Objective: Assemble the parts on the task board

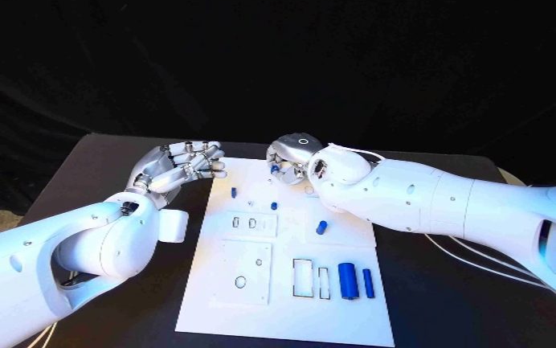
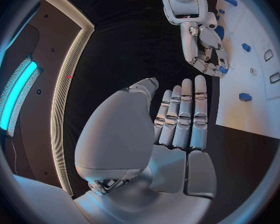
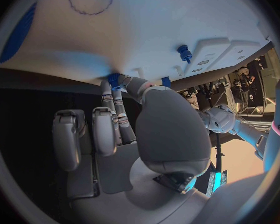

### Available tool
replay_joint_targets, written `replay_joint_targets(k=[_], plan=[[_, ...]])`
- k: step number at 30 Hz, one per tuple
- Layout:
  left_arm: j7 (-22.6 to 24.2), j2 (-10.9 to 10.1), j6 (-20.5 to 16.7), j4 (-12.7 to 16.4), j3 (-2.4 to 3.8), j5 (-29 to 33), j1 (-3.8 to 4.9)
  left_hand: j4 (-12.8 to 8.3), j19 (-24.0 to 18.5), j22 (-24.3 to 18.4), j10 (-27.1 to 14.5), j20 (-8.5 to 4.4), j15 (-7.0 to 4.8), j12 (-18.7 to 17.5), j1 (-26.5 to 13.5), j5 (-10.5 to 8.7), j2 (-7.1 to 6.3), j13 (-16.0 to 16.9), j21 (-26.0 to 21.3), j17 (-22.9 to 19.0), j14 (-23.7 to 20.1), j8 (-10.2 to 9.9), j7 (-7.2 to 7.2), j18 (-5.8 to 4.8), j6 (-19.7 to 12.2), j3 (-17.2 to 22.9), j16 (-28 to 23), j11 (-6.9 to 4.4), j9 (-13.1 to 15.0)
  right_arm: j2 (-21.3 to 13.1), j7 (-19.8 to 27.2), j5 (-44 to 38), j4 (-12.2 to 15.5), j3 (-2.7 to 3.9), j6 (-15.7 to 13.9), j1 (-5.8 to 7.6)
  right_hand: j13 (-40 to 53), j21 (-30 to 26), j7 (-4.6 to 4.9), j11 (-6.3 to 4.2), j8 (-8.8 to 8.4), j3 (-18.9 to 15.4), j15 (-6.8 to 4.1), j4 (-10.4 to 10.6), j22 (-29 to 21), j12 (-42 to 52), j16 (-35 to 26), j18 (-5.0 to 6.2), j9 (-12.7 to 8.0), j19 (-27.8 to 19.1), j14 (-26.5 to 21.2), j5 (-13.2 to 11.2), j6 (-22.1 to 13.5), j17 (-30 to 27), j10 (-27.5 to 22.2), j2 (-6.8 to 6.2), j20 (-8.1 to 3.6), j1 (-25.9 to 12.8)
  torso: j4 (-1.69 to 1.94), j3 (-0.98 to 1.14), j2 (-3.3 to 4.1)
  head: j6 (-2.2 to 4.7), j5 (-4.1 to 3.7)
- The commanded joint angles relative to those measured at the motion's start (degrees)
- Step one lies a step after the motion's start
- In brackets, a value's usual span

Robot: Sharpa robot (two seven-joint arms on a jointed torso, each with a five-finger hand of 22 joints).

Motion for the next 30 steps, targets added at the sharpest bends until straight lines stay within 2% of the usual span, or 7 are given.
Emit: replay_joint_targets(k=[1,7,13,16,24,26,30], plan=[[0.2,0.0,1.1,0.2,0.05,0.1,0.28,0.1,0.3,0.1,0.1,-0.19,-0.01,-0.2,-0.2,-0.19,-0.18,0.0,0.2,0.1,0.1,-0.2,0.17,0.63,-0.2,0.3,0.0,0.11,0.1,0.2,0.1,-0.4,-0.6,0.04,0.1,-0.04,-0.1,-0.5,0.01,0.00,-0.42,0.4,0.59,0.0,7.8,-0.5,0.1,-0.40,0.0,1.2,2.7,-0.3,-0.8,-0.2,-0.6,0.16,0.33,-0.3,0.11,-0.05,0.04,-0.12,0.02],[0.1,-0.1,1.1,0.2,0.04,0.1,0.39,0.1,0.2,0.1,0.1,-0.20,0.00,-0.2,-0.2,-0.20,-0.21,0.0,0.3,0.1,0.1,-0.2,0.17,0.62,-0.2,0.3,-0.1,0.12,0.1,-0.4,0.3,-0.6,0.3,0.03,-2.0,-0.12,-1.0,-3.6,1.57,1.85,-3.09,0.4,2.16,0.7,2.8,-2.2,-1.9,0.78,-0.4,-2.5,1.5,-1.9,-4.9,-3.9,-6.3,-2.52,1.70,-2.4,0.01,-0.02,0.02,-0.02,0.03],[0.0,-0.2,1.2,0.1,0.04,0.1,0.42,0.0,0.2,0.1,0.1,-0.20,0.01,-0.3,-0.2,-0.22,-0.23,0.0,0.3,0.1,0.1,-0.2,0.17,0.61,-0.2,0.3,-0.1,0.13,0.0,-3.6,0.1,-0.8,4.3,0.12,-3.8,0.00,-0.9,-3.9,1.60,1.98,-3.94,-0.7,2.29,1.2,2.6,-1.5,-1.8,0.87,-0.4,-2.6,1.5,-0.7,-5.6,-3.9,-7.3,-3.86,2.10,-3.5,0.09,-0.04,-0.03,0.24,-0.13],[0.0,-0.4,1.1,0.0,0.04,0.1,0.42,0.0,0.2,0.1,0.1,-0.20,0.01,-0.3,-0.2,-0.22,-0.23,0.0,0.3,0.1,0.1,-0.2,0.17,0.61,-0.2,0.3,-0.1,0.13,0.0,-5.9,0.0,-0.6,7.0,0.26,-4.1,0.25,-0.8,-3.9,1.42,1.83,-4.30,-2.1,2.23,1.8,2.7,-1.0,-1.7,0.87,-0.3,-2.5,1.5,-0.3,-5.7,-3.9,-7.5,-4.55,2.08,-4.4,-0.07,0.05,-0.08,0.38,0.04],[-0.2,-0.5,1.2,-0.1,0.03,0.1,0.43,0.0,0.2,0.1,0.1,-0.20,0.01,-0.3,-0.2,-0.22,-0.23,0.0,0.3,0.1,0.1,-0.2,0.17,0.61,-0.2,0.3,-0.1,0.13,0.0,-14.3,-0.1,4.5,14.6,1.07,-4.7,1.43,-0.4,-4.0,0.99,1.42,-4.79,-5.2,1.90,3.3,2.9,0.3,-1.6,0.82,0.0,-2.3,1.5,0.2,-5.3,-4.0,-7.3,-4.51,1.81,-4.8,-0.51,0.21,-0.23,0.89,-0.25],[-0.3,-0.5,1.3,-0.1,0.03,0.1,0.43,0.0,0.1,0.2,0.0,-0.21,0.02,-0.3,-0.2,-0.23,-0.26,0.0,0.4,0.1,0.0,-0.3,0.17,0.60,-0.3,0.3,-0.1,0.14,0.0,-16.6,0.0,7.5,16.0,1.22,-4.4,1.87,0.0,-2.8,1.32,1.26,-4.85,-4.6,1.75,3.4,4.8,1.7,-0.6,0.36,0.2,-0.9,2.1,0.9,-4.7,-2.3,-5.0,-3.78,1.65,-3.8,-0.67,0.29,-0.35,0.98,-0.51],[-0.4,-0.5,1.4,-0.2,0.02,0.1,0.43,0.0,0.1,0.2,0.0,-0.21,0.02,-0.4,-0.1,-0.24,-0.26,0.0,0.4,0.2,0.0,-0.3,0.16,0.59,-0.3,0.3,-0.1,0.13,0.0,-20.4,-0.4,12.2,17.7,1.37,-2.3,2.43,0.9,-1.7,1.51,0.78,-5.80,-4.1,1.40,3.7,6.6,3.6,0.3,-0.05,0.1,0.3,2.5,1.4,-5.4,-0.7,-0.5,-4.10,1.39,-3.6,-0.89,0.36,-0.46,1.12,-0.72]])
